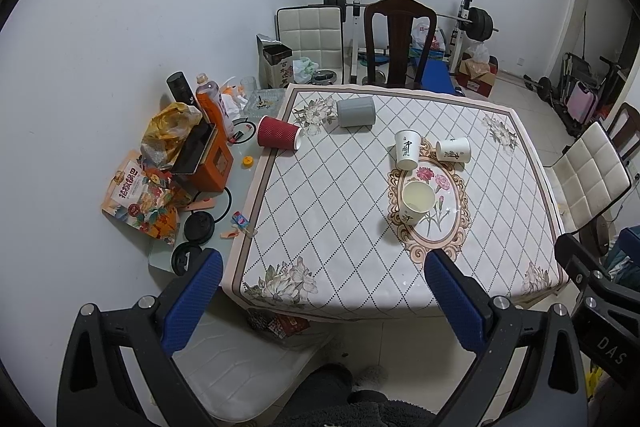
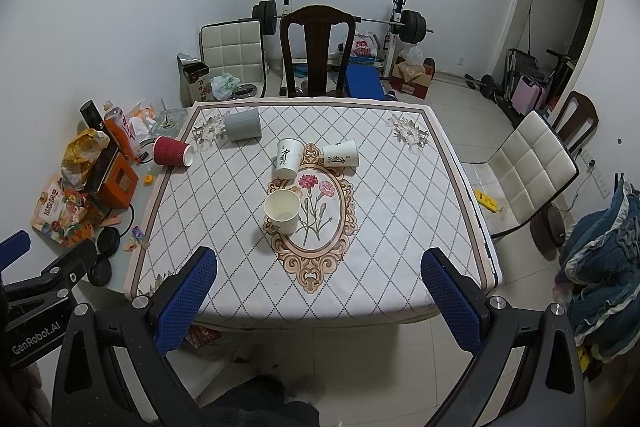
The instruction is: Flip cup upright
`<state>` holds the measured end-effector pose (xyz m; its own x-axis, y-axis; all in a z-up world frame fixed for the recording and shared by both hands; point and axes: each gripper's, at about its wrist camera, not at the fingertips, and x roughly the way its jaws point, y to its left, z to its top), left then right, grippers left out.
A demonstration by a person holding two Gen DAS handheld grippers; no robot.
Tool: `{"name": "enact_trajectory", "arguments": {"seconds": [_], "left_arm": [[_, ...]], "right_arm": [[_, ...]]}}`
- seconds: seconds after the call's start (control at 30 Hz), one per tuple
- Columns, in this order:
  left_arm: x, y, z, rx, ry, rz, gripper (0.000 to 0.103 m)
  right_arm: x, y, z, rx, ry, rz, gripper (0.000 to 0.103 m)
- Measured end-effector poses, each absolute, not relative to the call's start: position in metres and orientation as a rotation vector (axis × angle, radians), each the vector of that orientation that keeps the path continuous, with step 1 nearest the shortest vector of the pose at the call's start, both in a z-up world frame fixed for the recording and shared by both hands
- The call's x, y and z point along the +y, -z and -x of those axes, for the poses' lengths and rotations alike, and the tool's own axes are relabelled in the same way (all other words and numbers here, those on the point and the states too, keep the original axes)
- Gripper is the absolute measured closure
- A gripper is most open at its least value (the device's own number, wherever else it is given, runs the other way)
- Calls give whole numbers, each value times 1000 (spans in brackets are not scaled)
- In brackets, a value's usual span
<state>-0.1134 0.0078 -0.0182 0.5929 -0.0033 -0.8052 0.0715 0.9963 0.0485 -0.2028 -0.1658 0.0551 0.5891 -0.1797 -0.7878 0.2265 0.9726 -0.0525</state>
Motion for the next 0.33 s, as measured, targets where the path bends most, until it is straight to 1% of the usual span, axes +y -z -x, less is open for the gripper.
{"name": "enact_trajectory", "arguments": {"seconds": [0.33], "left_arm": [[10, 18, 114, 936, 43, -76, 0]], "right_arm": [[-165, -55, 203, 911, 237, -55, 0]]}}
